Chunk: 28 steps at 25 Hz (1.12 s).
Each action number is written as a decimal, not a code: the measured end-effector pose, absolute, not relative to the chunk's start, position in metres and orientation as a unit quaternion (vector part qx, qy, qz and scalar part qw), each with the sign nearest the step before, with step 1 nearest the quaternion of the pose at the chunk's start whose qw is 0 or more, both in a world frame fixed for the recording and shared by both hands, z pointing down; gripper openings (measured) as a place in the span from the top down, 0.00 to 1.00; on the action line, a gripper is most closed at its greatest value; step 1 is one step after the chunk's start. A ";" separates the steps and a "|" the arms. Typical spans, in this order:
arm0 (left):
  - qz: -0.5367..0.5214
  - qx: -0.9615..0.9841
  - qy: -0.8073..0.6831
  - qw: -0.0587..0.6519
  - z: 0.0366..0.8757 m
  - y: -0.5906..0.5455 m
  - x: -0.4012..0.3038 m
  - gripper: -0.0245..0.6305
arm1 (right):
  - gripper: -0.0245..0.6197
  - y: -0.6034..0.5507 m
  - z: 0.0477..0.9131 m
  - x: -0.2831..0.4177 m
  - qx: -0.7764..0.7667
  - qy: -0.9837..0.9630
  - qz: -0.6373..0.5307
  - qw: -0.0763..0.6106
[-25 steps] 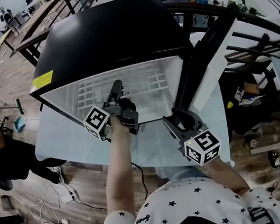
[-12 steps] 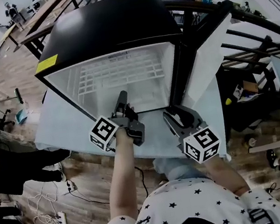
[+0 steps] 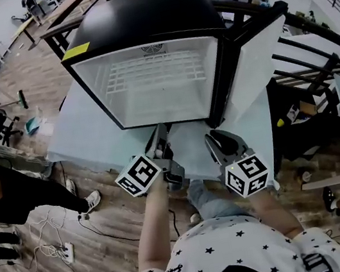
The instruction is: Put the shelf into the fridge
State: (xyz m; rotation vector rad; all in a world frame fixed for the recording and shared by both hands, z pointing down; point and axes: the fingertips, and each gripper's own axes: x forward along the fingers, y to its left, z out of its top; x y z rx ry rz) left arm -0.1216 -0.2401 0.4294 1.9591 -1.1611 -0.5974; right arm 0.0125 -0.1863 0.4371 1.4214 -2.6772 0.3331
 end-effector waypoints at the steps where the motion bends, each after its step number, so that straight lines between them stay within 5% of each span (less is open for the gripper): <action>1: -0.225 0.773 -0.463 0.372 0.429 -0.232 -0.122 0.96 | 0.86 -0.182 0.437 0.012 0.464 -0.878 0.110 0.046; 10: -0.161 0.791 -0.507 0.301 0.430 -0.165 -0.117 0.96 | 0.89 -0.147 0.446 0.008 0.451 -0.883 0.124 0.046; 28: -0.111 0.796 -0.507 0.311 0.464 -0.084 -0.099 0.96 | 0.91 -0.096 0.452 0.004 0.434 -0.891 0.127 0.047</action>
